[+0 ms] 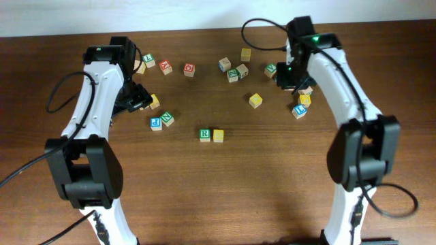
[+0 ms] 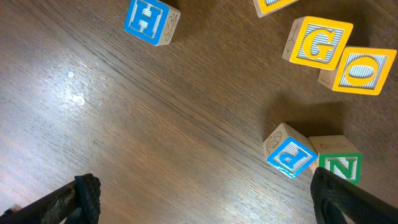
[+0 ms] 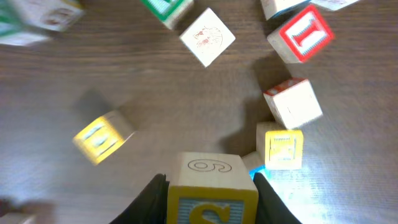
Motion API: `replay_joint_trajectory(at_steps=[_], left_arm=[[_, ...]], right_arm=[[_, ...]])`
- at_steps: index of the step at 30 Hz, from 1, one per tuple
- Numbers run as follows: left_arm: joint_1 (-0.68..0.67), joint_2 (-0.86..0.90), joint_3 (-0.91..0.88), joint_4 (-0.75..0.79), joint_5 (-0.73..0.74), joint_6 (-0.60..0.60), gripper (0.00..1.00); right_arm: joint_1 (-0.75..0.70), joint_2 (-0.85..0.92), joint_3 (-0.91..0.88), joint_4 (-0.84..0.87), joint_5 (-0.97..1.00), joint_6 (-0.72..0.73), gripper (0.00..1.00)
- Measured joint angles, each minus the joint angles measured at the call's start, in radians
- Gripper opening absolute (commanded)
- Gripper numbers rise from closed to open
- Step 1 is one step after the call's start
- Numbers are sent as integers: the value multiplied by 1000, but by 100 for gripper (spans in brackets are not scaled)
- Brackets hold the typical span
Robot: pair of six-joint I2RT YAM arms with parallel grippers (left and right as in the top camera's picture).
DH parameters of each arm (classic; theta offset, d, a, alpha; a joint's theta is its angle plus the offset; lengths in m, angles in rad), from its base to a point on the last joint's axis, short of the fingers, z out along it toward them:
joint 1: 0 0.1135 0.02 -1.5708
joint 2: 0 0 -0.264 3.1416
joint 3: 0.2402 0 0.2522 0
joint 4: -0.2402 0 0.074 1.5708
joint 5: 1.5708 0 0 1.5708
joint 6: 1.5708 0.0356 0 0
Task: Spell out RSS
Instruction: 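Close the right gripper on the yellow S block and lift it, then carry the yellow S block left and set it right of the first S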
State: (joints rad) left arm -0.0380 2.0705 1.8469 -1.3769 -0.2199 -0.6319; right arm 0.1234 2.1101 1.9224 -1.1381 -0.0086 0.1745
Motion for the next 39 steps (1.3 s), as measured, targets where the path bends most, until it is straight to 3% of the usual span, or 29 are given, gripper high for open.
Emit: replay_joint_trajectory(at_steps=[6, 9, 14, 26, 39], left_arm=[[0, 0, 0, 0, 0, 0, 99], [0, 0, 0, 0, 0, 0, 99], [0, 0, 0, 1, 0, 0, 99], [0, 0, 0, 1, 0, 0, 99], [0, 0, 0, 0, 0, 0, 99]], right_arm=[[6, -109, 18, -184, -157, 32, 25], [39, -110, -16, -185, -193, 36, 25], [162, -109, -163, -102, -219, 61, 25], [339, -108, -468, 308, -196, 251, 26], [396, -108, -521, 349, -6, 272, 26]])
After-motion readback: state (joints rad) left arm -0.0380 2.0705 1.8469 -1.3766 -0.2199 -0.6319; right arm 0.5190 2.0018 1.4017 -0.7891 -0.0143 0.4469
